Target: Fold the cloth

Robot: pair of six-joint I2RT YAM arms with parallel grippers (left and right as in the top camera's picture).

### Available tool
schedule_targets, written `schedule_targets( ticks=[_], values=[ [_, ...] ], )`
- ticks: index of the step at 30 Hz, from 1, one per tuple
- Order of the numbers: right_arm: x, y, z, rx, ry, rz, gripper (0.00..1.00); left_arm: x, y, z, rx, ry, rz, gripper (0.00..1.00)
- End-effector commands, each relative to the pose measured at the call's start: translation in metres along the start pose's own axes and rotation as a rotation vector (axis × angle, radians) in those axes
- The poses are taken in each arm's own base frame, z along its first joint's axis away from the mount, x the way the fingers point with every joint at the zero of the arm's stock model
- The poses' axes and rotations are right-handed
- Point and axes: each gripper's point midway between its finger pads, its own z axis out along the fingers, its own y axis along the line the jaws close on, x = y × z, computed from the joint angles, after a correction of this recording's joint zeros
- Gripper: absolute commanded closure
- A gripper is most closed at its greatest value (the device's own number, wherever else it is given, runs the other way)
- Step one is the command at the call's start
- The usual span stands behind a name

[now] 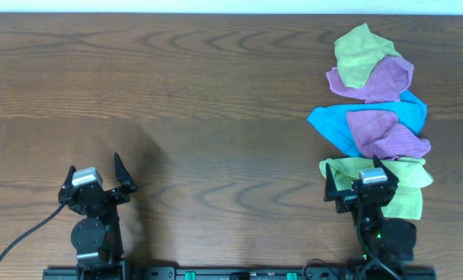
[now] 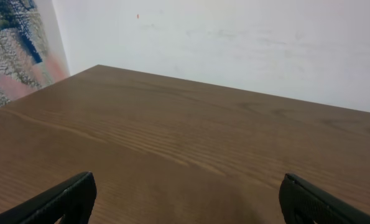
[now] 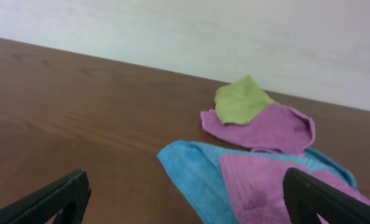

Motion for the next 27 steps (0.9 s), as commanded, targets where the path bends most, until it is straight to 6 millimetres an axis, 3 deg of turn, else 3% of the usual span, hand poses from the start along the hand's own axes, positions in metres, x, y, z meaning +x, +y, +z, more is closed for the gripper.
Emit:
schedule_targets(
  ticks=[1, 3, 7, 10, 16, 18, 21, 24, 27],
  values=[
    [-0.007, 0.004, 0.000, -0.021, -0.036, -0.018, 0.01, 0.018, 0.009, 0.001, -0.047, 0.058, 0.028, 0.05],
    [-0.023, 0.003, -0.001, -0.019, -0.100, -0.027, 0.01, 0.019, 0.009, 0.001, -0.047, 0.058, 0.028, 0.04],
    [-0.056, -0.036, -0.010, 0.180, -0.247, 0.176, 0.01, 0.019, 0.009, 0.001, -0.047, 0.058, 0.028, 0.05],
    [-0.078, -0.049, -0.016, 0.232, -0.327, 0.223, 0.01, 0.018, 0.009, 0.001, -0.047, 0.058, 0.028, 0.05],
    [-0.104, -0.084, -0.006, 0.350, -0.255, 0.359, 0.01, 0.019, 0.009, 0.001, -0.047, 0.058, 0.028, 0.05],
    [-0.100, -0.093, 0.009, 0.374, -0.164, 0.408, 0.01, 0.019, 0.009, 0.001, -0.047, 0.058, 0.028, 0.05],
    [-0.077, -0.099, 0.031, 0.401, 0.026, 0.516, 0.01, 0.019, 0.009, 0.001, -0.047, 0.058, 0.028, 0.05],
    [-0.053, -0.091, 0.049, 0.379, 0.230, 0.571, 0.01, 0.019, 0.009, 0.001, -0.047, 0.058, 0.028, 0.04],
    [-0.020, -0.085, 0.052, 0.408, 0.443, 0.648, 0.01, 0.019, 0.009, 0.001, -0.047, 0.058, 0.028, 0.05]
  ],
)
